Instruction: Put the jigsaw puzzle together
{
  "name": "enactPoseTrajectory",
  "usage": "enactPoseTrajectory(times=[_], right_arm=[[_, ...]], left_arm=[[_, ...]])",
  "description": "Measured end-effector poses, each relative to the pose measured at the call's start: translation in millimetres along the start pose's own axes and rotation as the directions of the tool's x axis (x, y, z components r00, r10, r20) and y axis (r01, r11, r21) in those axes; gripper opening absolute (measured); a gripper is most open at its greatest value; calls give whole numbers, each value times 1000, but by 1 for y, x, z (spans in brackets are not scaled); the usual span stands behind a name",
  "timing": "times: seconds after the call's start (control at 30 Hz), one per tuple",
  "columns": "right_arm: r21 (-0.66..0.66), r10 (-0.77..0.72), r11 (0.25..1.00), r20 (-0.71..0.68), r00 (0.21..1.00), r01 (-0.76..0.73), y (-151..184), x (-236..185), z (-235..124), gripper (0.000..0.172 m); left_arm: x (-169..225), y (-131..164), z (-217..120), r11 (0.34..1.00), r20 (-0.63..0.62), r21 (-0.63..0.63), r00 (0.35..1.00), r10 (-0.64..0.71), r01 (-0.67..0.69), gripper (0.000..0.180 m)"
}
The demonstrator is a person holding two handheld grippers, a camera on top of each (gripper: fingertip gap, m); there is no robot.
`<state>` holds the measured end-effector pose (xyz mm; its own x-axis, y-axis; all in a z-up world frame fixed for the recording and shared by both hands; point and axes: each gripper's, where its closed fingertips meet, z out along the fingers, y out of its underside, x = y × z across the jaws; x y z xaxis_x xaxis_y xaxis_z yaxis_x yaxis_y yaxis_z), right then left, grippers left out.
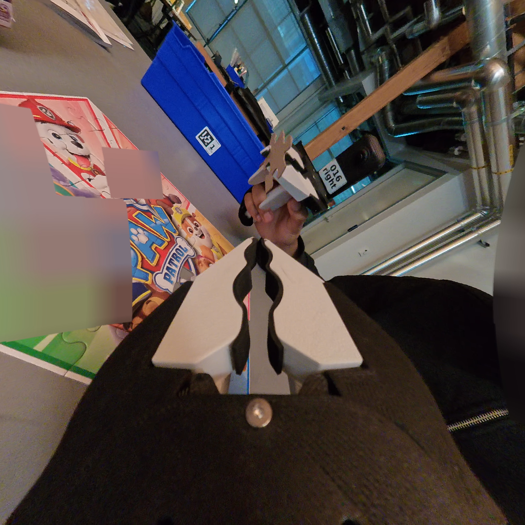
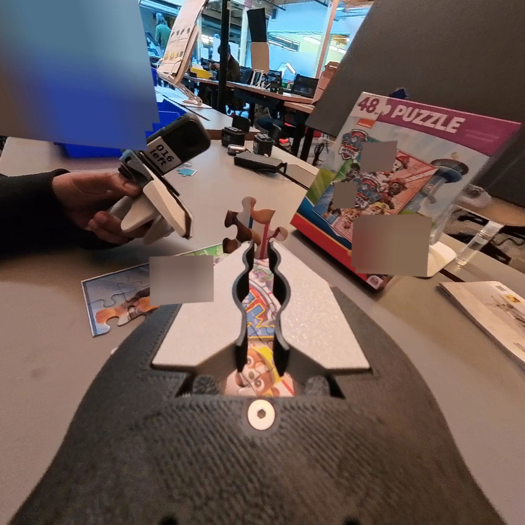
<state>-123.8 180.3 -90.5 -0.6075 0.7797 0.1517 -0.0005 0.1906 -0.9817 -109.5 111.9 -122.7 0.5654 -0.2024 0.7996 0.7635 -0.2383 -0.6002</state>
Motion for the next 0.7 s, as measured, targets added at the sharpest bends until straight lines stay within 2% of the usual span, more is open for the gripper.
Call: enactPoseTrajectory(times=[0.23,0.37,0.7], right_arm=[[40,102,994,-16,995,-101,0,24,-18,8],[73,172,982,29,985,-174,-4,22,-19,8],[66,185,980,60,981,-189,-3,16,-16,8]], left_arm=[[-7,-1,-1,1000,47,4,999,20,-21,3],[-11,-3,-3,999,81,10,996,42,-43,5],[-10,-6,-6,998,82,26,995,53,-55,11]])
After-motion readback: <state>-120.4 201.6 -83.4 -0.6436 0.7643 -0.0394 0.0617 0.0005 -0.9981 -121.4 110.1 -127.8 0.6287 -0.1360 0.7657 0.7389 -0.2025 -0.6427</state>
